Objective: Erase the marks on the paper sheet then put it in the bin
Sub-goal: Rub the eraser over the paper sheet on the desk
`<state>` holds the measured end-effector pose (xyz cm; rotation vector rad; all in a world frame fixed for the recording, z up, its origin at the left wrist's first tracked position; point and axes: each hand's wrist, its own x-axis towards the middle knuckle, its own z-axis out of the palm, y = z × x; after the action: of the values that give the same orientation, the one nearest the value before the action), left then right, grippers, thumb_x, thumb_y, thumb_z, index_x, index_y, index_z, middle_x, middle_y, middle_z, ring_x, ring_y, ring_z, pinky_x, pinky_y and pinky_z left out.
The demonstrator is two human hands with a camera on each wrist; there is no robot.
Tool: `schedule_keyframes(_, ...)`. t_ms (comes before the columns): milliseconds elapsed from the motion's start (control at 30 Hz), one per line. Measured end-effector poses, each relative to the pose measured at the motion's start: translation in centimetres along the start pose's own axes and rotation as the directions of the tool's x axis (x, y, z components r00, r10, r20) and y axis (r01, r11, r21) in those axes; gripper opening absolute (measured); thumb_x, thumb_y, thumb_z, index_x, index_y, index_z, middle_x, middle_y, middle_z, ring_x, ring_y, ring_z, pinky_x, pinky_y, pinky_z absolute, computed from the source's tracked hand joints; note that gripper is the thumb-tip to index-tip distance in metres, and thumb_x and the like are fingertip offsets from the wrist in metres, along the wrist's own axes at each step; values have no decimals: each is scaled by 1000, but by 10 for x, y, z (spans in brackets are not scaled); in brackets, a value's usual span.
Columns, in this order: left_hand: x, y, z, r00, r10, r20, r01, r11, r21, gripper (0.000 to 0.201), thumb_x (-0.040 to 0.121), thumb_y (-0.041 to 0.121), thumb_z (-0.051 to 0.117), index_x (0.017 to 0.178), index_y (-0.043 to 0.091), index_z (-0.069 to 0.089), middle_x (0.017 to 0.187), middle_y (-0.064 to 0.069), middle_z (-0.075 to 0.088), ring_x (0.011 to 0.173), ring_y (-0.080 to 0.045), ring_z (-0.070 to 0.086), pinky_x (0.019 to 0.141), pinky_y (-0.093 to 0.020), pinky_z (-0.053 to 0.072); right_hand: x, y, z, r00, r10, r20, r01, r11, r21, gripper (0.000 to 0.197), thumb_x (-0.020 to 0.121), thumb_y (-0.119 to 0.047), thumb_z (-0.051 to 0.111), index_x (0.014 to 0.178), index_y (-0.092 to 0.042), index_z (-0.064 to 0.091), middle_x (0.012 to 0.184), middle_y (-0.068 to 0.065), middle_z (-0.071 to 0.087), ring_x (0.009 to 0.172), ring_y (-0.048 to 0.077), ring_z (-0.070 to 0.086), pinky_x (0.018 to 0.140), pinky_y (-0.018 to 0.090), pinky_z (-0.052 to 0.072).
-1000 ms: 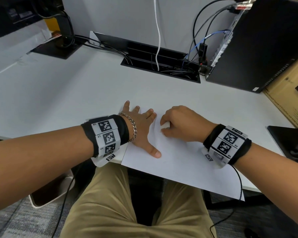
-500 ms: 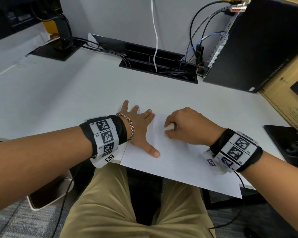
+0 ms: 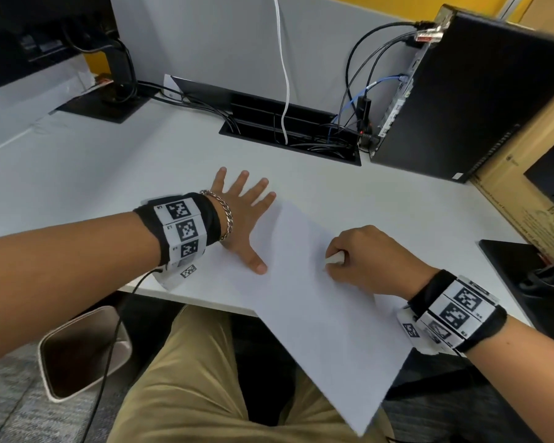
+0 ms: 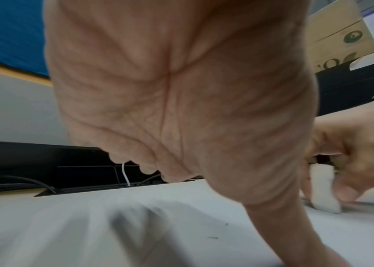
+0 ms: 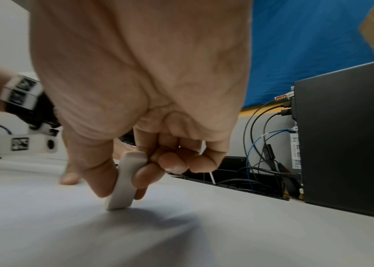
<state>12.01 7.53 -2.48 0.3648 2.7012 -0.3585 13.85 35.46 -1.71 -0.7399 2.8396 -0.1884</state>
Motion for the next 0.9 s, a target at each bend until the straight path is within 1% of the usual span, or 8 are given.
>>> schedule_keyframes(200,6,-16,-6,998,-65,7,65,998,17,150,60,104,52,163,27,-25,169,-3,-33,155,-39,-28,119,-71,-15,-15,-15,8,997,-81,8,81,996,31,20,86,-43,64,100,-33,74,80,-17,64,81,5,60,77,29,53)
schedule_keyframes(500,5,-10,-5,997,-74,-7,74,997,-2,121,82,91,48,167,27,-10,174,-11,-15,160,-39,-10,127,-62,-2,-34,-35,29,983,-185,-17,185,973,140,25,91,-48,62,109,-34,72,90,-17,66,89,3,58,83,22,49)
schedule_keyframes(567,2,-4,-6,997,-61,-37,61,998,3,110,87,85,49,168,27,1,173,-13,1,158,-39,8,127,-59,12,-34,-38,32,981,-190,-30,192,970,150,26,91,-48,62,110,-34,72,91,-17,66,89,4,58,84,22,49)
schedule_keyframes(600,0,-1,-7,997,-50,-60,49,999,-9,102,90,80,51,167,26,10,169,-12,14,153,-38,23,122,-57,27,-33,-38,31,982,-186,-32,189,970,156,27,91,-47,62,111,-33,72,90,-17,66,89,4,57,84,22,49)
schedule_keyframes(667,-10,9,-9,992,-24,-127,15,997,-76,83,95,68,55,160,24,29,152,-7,34,131,-31,48,101,-49,51,-31,-35,27,985,-169,-36,173,969,176,27,91,-45,65,112,-31,73,89,-16,65,87,3,58,83,23,50)
schedule_keyframes(733,-22,21,-8,984,8,-179,-36,988,-152,71,99,62,54,155,22,37,142,-4,42,116,-28,57,90,-45,55,-26,-29,20,988,-141,-54,150,966,210,24,90,-43,68,110,-30,74,89,-15,67,85,3,61,82,25,52)
schedule_keyframes(833,-34,38,0,991,85,-100,-105,970,-219,87,94,73,52,161,23,29,157,-4,36,133,-29,51,104,-46,50,-16,-16,8,989,-97,-107,118,971,207,20,91,-39,70,107,-28,75,94,-14,69,86,3,62,81,26,52)
schedule_keyframes(900,-42,49,4,994,108,27,-98,963,-249,110,86,86,50,167,24,9,174,-3,10,155,-29,26,121,-47,34,-8,-7,2,990,-68,-126,88,983,163,20,92,-39,69,107,-28,75,97,-14,70,87,4,62,82,28,53)
